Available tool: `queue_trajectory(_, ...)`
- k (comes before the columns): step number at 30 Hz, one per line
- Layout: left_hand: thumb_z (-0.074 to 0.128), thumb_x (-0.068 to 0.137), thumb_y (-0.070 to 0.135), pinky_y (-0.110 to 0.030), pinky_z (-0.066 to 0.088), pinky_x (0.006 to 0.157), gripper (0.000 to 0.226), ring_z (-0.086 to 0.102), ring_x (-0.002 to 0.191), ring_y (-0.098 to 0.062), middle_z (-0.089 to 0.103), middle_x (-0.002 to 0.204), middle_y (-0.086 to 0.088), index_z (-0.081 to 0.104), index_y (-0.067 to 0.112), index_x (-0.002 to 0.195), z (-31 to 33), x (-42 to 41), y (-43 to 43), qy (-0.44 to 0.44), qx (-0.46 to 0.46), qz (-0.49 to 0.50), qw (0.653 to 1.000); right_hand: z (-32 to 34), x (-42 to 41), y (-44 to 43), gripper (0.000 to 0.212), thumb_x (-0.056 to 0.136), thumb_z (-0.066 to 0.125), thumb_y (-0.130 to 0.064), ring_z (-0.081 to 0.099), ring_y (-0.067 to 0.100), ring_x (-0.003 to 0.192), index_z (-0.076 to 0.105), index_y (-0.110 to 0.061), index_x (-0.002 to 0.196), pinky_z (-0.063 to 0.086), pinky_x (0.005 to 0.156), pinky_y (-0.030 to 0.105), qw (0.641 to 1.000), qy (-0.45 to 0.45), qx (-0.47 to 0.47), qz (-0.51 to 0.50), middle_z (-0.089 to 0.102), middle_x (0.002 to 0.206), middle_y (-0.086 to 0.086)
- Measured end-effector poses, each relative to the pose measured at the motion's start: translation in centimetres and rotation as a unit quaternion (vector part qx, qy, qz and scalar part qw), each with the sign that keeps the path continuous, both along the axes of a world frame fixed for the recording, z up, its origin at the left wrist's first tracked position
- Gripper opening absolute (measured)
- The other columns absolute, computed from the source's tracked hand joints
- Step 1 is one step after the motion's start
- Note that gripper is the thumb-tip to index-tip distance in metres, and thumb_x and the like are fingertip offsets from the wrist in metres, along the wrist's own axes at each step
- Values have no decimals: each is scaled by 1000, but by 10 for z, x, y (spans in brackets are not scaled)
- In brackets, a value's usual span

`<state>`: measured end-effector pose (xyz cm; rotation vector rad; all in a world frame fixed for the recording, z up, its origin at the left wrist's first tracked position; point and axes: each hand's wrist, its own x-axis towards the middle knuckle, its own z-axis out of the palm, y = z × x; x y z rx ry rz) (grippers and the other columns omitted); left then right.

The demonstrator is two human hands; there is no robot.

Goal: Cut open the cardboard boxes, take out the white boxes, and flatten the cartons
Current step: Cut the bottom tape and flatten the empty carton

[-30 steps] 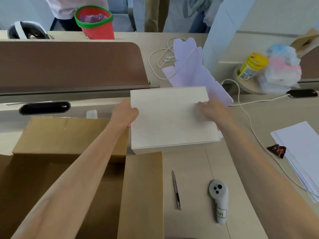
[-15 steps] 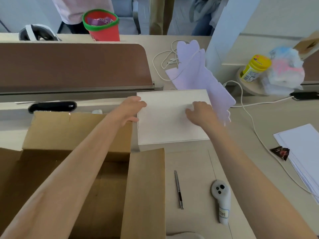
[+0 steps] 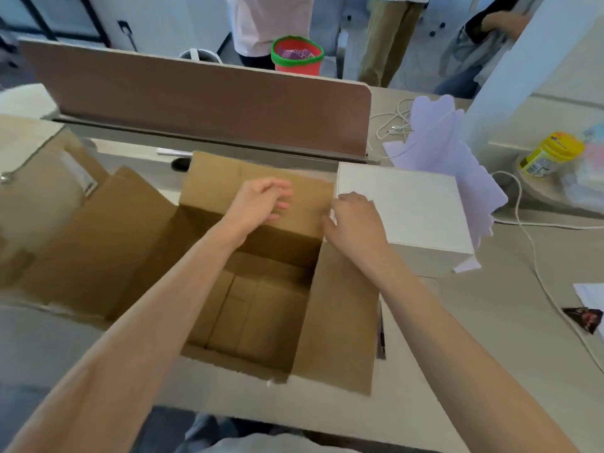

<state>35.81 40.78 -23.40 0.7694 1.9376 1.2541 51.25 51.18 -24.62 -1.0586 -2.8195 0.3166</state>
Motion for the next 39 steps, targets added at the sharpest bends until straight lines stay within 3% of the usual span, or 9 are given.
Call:
queue_trajectory(3, 41, 104, 22, -26, 54, 84, 28, 65, 100, -6, 68, 114, 8, 60, 21, 125, -9, -26, -60, -15, -18, 60, 998, -8, -12, -40, 26, 96, 50, -27, 40, 27, 131, 62, -17, 116, 26, 115, 53, 999, -5, -26, 18, 53, 133, 8)
queue_trajectory(6, 37, 104, 22, -31, 55, 87, 30, 66, 99, -9, 69, 113, 7, 60, 19, 124, -11, -46, -102, -29, -40, 117, 992, -16, -16, -72, 32, 93, 57, -25, 40, 27, 131, 60, -18, 123, 29, 114, 50, 998, -33, -50, 4, 50, 136, 8)
queue_trajectory(12, 38, 101, 22, -34, 53, 86, 29, 65, 91, -8, 71, 98, 10, 67, 22, 106, -24, -72, -186, 69, -59, 59, 994, -23, -12, -152, 47, 91, 63, -26, 30, 27, 142, 53, -19, 136, 34, 114, 45, 991, -20, -88, -98, 37, 152, 8)
queue_trajectory(19, 42, 101, 17, -17, 42, 52, 22, 57, 64, -10, 64, 77, 9, 63, 24, 98, -55, -58, -276, 181, -21, 65, 981, -39, 22, -242, 28, 90, 65, -19, 54, 15, 109, 63, -22, 117, 48, 89, 29, 963, 96, -58, -246, 53, 122, -3)
queue_trajectory(24, 45, 98, 20, -30, 41, 64, 18, 56, 70, -12, 63, 79, 5, 62, 22, 97, -81, -57, -312, 189, -12, 119, 975, -64, 43, -279, 6, 91, 63, -21, 48, 14, 84, 58, -20, 94, 35, 69, 25, 923, 158, -66, -345, 50, 100, -3)
queue_trajectory(30, 45, 100, 26, -32, 41, 78, 25, 59, 102, -26, 59, 105, -1, 52, 15, 121, -108, -55, -337, 82, -107, 146, 980, -70, 53, -283, 35, 86, 68, -39, 49, 21, 76, 42, -18, 74, 33, 59, 29, 812, 276, -208, -470, 50, 80, 0)
queue_trajectory(34, 26, 107, 28, -33, 31, 108, 45, 38, 136, -26, 39, 150, -8, 32, 15, 149, -101, -55, -334, 54, -129, 61, 988, -75, 64, -289, 40, 89, 62, -50, 51, 18, 95, 52, -17, 109, 40, 80, 30, 728, 324, -361, -484, 54, 103, -1)
queue_trajectory(36, 22, 107, 30, -30, 34, 99, 45, 43, 131, -26, 45, 146, -9, 40, 14, 146, -95, -52, -333, 53, -135, 45, 988, -73, 68, -288, 48, 94, 53, -51, 49, 18, 105, 51, -18, 129, 38, 89, 33, 710, 313, -434, -458, 54, 117, -2)
queue_trajectory(39, 27, 107, 34, -31, 37, 93, 42, 50, 116, -20, 53, 137, -7, 49, 15, 138, -91, -46, -340, 44, -125, 53, 990, -66, 80, -282, 40, 96, 52, -46, 51, 19, 105, 54, -19, 125, 41, 89, 34, 681, 314, -488, -447, 56, 117, 0)
